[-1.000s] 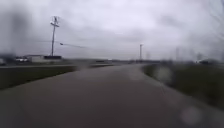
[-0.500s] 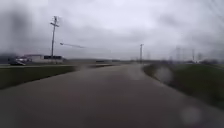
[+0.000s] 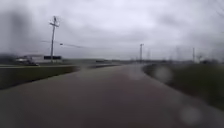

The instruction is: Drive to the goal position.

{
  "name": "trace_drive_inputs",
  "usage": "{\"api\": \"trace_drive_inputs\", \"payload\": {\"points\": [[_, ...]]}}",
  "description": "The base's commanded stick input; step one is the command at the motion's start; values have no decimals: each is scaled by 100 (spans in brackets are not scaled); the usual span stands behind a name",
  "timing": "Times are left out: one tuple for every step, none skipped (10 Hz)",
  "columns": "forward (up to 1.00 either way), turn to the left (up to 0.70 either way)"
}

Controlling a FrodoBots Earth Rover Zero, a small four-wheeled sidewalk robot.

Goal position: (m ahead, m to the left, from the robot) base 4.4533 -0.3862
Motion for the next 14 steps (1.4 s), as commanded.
{"api": "trace_drive_inputs", "payload": {"points": [[50, -1], [50, -1], [50, -1], [50, -1], [50, -1], [50, -1], [50, -1], [50, -1], [50, -1], [50, -1], [50, -1], [50, -1], [50, -1], [50, -1]]}}
